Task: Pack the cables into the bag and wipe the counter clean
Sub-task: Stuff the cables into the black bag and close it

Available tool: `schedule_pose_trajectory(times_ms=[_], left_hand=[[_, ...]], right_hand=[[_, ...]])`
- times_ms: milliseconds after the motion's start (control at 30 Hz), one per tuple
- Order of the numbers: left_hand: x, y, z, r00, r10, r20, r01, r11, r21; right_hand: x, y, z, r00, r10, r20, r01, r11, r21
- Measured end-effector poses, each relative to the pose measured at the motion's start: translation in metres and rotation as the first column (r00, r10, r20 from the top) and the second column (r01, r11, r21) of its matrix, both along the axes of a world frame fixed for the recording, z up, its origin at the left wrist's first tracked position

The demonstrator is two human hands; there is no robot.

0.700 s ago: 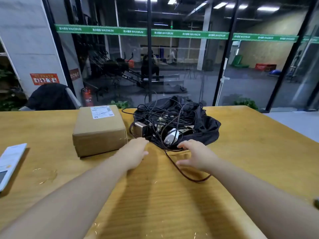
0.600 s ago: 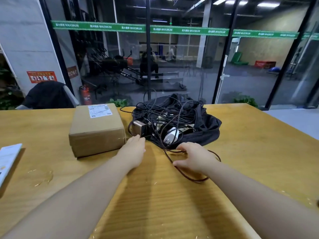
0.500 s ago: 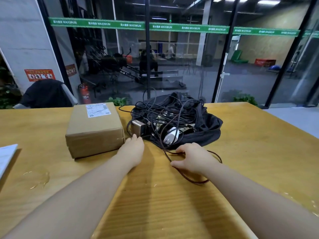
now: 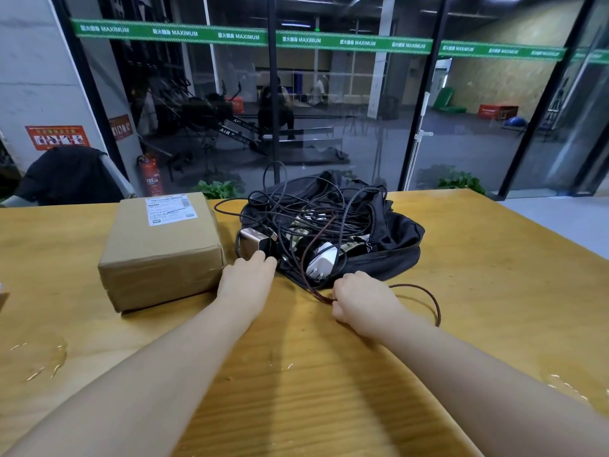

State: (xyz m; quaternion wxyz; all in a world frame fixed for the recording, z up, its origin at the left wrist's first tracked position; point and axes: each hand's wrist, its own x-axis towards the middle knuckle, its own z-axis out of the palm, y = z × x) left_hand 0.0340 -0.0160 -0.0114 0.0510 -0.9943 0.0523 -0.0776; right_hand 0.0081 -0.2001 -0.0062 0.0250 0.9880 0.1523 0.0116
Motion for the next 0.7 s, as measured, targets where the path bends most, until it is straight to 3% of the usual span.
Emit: schedule_pose_trajectory(times_ms=[100,233,367,600,700], left_hand=[[0.000,-0.002,0.002,1.000,0.001,-0.008,-0.001,0.998,-0.058],[0.000,-0.005,0.016,0.996,0.028,0.083,-0.010,0.979,-0.203],[-0.002,-0.013,0.037,0.954,-0.216,0.208,0.268,0.924,-0.272],[0.010,-0.024,0.062,0.907,-0.414,0.072,0.406,0.819,-0.406],[0.012,-0.025,0.068,0.918,-0.377,0.121,0.393,0.833,-0.389]], right_hand=[[-0.001,-0.003,0.004,0.999,0.002,0.050,-0.002,1.000,0.006],[0.004,-0.007,0.022,0.985,-0.072,0.158,0.041,0.981,0.192],[0.005,0.000,0.048,0.971,-0.013,0.239,-0.061,0.951,0.303],[0.013,0.013,0.077,0.957,0.037,0.289,-0.135,0.935,0.328],[0.015,0.009,0.075,0.956,0.067,0.286,-0.171,0.919,0.355]])
